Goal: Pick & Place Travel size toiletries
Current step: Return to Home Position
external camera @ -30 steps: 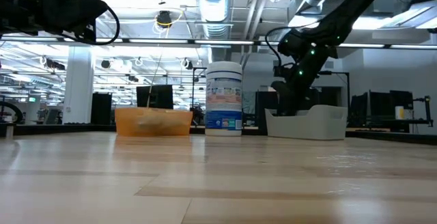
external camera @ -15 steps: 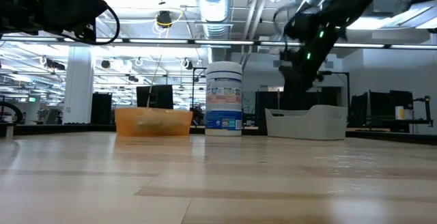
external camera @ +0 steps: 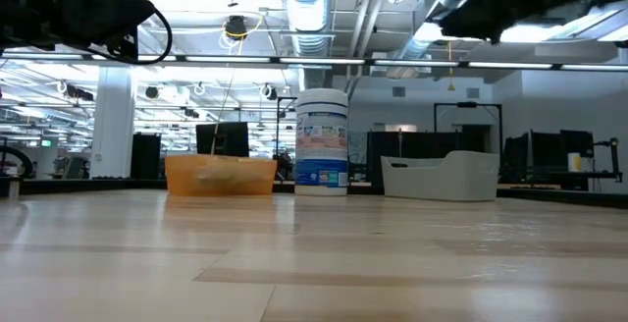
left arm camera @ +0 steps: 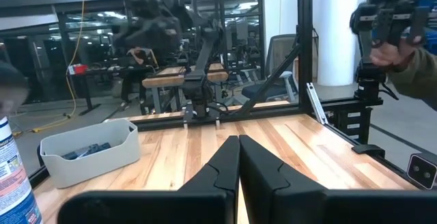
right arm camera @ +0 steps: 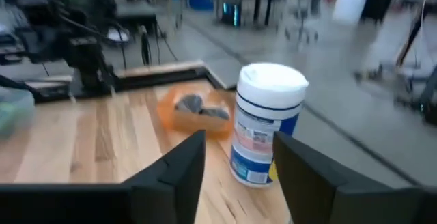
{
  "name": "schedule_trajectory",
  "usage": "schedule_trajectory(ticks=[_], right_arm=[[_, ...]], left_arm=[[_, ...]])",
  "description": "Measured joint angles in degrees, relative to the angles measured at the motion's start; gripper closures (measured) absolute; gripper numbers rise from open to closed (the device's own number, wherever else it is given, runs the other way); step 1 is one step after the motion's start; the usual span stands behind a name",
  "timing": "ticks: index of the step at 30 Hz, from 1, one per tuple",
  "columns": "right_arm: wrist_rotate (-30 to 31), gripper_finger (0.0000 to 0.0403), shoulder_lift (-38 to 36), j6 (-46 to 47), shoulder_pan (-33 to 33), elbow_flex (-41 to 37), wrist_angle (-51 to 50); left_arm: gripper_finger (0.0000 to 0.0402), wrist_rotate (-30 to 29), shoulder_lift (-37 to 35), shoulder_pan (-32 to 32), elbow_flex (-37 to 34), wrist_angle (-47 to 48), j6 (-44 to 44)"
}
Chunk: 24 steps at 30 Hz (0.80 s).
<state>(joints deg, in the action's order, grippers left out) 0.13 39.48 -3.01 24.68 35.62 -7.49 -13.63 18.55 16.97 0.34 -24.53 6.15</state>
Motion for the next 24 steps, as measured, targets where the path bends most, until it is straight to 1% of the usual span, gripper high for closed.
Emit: schedule_trajectory(ticks=[5,9,14,19,21,24], right_arm=[[0.26,0.0285,-12.68,0.03,-1.65,-13.05,8.93],[0.22,0.0327,-22.19,-0.46,-1.77,-19.63,10.05],[-0.12,0.0367,-31.12,-0.44,-2.23,-26.64,9.03],[-0.12,0.0398,-37.43,-0.44,-2.22,-31.6,8.26],[-0.12,0.0401,-39.21,-0.42,-2.22,-33.1,8.21],[-0.14,0.0396,-39.21,0.11,-2.22,-35.16,8.27]], left_arm=[[0.0401,-0.01,-0.02,-0.01,0.01,-0.02,0.0],[0.0401,0.0,0.0,-0.01,0.0,-0.02,0.0],[0.0401,0.0,-0.02,0.0,0.0,-0.02,0.0],[0.0401,-0.02,0.0,-0.02,0.0,-0.02,0.02],[0.0401,-0.02,-0.01,-0.01,0.0,-0.02,0.0],[0.0401,-0.02,0.0,0.0,0.0,-0.05,0.01]])
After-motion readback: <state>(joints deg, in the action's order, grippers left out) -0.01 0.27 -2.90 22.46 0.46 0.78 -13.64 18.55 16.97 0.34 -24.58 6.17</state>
